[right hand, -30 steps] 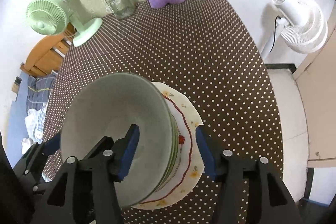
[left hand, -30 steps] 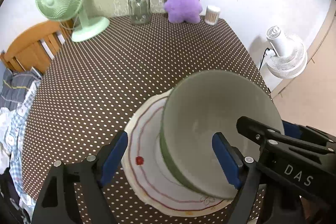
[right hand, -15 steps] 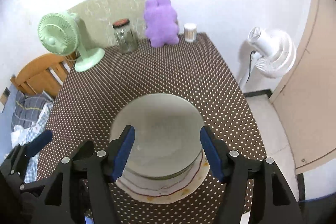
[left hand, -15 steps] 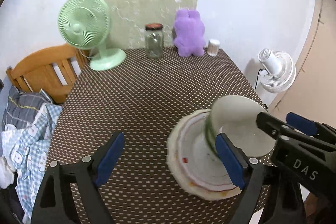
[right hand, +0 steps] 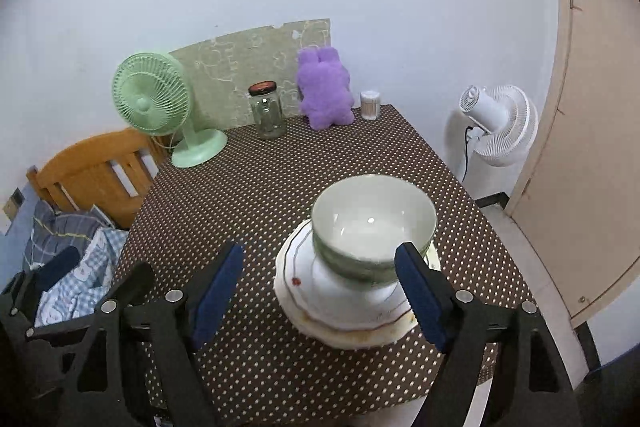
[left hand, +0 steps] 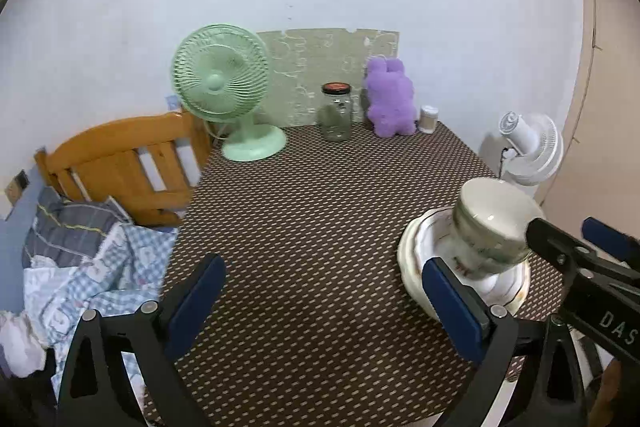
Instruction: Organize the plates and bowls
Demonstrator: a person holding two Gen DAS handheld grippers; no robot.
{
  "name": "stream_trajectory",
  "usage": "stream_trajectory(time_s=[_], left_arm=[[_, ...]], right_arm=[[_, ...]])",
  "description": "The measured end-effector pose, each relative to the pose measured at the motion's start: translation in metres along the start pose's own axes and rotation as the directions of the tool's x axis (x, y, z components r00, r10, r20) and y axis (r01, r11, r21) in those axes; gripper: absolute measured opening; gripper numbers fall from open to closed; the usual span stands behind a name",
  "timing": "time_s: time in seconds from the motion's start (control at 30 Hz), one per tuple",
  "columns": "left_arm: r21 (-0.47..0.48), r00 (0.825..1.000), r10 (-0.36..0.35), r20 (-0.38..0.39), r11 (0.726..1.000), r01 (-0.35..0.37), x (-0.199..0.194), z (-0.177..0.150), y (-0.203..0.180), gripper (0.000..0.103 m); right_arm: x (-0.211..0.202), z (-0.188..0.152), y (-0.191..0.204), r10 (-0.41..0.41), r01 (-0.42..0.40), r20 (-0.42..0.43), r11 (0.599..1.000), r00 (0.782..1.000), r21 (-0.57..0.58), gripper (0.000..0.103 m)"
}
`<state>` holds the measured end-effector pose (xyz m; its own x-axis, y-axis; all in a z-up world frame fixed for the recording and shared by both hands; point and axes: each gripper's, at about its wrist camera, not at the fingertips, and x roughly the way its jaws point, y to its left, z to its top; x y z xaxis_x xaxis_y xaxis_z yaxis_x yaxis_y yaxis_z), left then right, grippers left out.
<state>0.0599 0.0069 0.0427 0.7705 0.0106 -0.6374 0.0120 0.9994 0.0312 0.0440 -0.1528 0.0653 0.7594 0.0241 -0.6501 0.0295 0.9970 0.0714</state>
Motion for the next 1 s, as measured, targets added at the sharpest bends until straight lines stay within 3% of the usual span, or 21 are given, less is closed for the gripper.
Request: stream_trajectory(time_s=[0.17,0.5,1.0], left_arm=[[-0.053,1.000,0.010,0.008,0.999,-0.009,-0.009,-0.022,0.010,0.100],[-0.066,0.999,0.019,0.028,0.998,-0.018,-0.027,-0.062,0.003,0.101],[-0.093,0.998,0.030,0.060,0.995,-0.025,-0.048,-0.076,-0.001,0.101]], right_arm=[[-0.008,-0.025,0.004,-0.003,0.003,0.003,0.999,1.000,-0.039,0.084],[-0.024,-0.067,-0.007,0.017,-0.017,0.018,0.999,1.000,-0.042,0.084],[-0.043,-0.078,-0.016,0.022,-0.018,0.063,0.999,0.998,-0.049,0.084]])
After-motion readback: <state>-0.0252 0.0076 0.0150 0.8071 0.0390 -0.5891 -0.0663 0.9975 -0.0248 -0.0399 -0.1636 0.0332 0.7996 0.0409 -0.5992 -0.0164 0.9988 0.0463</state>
